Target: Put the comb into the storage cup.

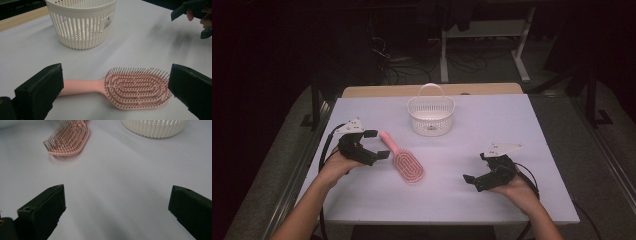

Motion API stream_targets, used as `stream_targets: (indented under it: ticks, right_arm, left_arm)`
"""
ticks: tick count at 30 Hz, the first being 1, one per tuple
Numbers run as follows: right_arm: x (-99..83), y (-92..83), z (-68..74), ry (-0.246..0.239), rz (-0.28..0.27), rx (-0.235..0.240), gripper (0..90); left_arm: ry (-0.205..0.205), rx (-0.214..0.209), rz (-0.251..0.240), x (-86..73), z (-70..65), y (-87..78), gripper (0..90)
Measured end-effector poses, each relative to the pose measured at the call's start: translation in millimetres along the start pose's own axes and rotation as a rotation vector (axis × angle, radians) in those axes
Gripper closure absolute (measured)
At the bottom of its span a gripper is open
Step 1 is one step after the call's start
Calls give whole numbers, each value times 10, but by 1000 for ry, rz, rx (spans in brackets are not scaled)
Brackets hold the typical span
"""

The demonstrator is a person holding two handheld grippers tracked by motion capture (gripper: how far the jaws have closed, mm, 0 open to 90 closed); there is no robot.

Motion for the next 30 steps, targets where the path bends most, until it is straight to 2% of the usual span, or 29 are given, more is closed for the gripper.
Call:
stream_targets:
  ticks: [4,19,30]
  right_arm:
    - [2,-12,-4,3,-5,0,6]
    - [13,3,10,-5,-2,1,6]
    - [11,-3,-10,9,-11,7,6]
  left_arm:
    - [-5,-1,-11,34,16,8,1]
    - [0,1,-2,105,53,46,1]
    - [-6,2,1,193,122,92,2]
Point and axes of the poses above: each handheld gripper's, and its own axes: y roughly forward along the jaws, x roughly out of its top, z roughly to its left, the point moved 3 cm from there along y, roughly forward along the jaws, and after that the axes turned 12 degrees about z, right-handed, at the moved point
